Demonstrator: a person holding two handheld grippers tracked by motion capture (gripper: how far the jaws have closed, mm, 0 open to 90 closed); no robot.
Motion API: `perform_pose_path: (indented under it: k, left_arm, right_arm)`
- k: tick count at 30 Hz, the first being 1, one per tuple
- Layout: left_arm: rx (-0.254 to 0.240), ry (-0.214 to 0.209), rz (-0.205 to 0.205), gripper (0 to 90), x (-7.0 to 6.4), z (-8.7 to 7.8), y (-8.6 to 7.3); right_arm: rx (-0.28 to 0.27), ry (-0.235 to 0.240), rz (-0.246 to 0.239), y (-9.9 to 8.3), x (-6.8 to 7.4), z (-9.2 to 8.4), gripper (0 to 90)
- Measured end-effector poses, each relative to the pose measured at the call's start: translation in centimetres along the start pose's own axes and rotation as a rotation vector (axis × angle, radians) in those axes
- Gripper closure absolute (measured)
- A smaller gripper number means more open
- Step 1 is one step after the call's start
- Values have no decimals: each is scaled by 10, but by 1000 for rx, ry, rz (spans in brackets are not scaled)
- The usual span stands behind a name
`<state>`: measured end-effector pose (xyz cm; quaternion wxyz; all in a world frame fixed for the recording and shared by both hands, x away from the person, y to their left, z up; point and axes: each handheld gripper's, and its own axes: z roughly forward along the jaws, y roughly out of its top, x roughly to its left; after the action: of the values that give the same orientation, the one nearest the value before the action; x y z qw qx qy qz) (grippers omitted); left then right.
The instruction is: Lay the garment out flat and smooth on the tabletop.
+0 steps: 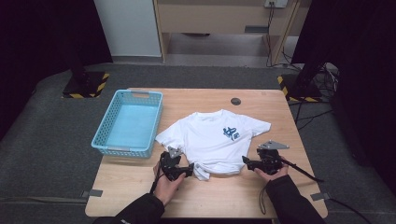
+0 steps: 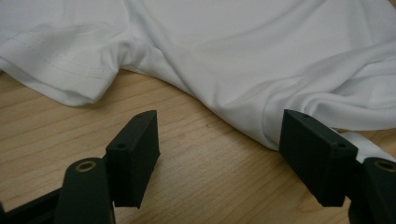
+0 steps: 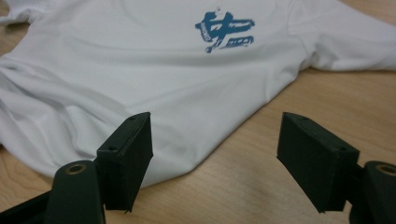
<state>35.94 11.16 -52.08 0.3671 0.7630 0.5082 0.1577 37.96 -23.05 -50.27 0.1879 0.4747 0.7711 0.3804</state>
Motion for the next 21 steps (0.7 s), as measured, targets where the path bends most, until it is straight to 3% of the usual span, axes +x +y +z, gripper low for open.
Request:
perform_pose_path:
  k: [8, 13, 15, 19, 21]
  left_arm:
    - [-12, 35, 21, 318, -3, 18, 5]
    - [1, 89, 96, 305, -5, 26, 8]
    - [8, 89, 102, 289, -3, 27, 9]
    - [-6, 107, 131, 275, 3, 31, 13]
    - [-18, 91, 105, 275, 8, 34, 14]
  right_arm:
    - [83, -6, -20, -5, 4, 23, 299]
    - [106, -22, -44, -4, 3, 31, 295]
    - [118, -43, -76, -3, 1, 35, 292]
    - [103, -67, -116, 3, -5, 44, 260]
    - [79, -87, -146, 6, -8, 50, 254]
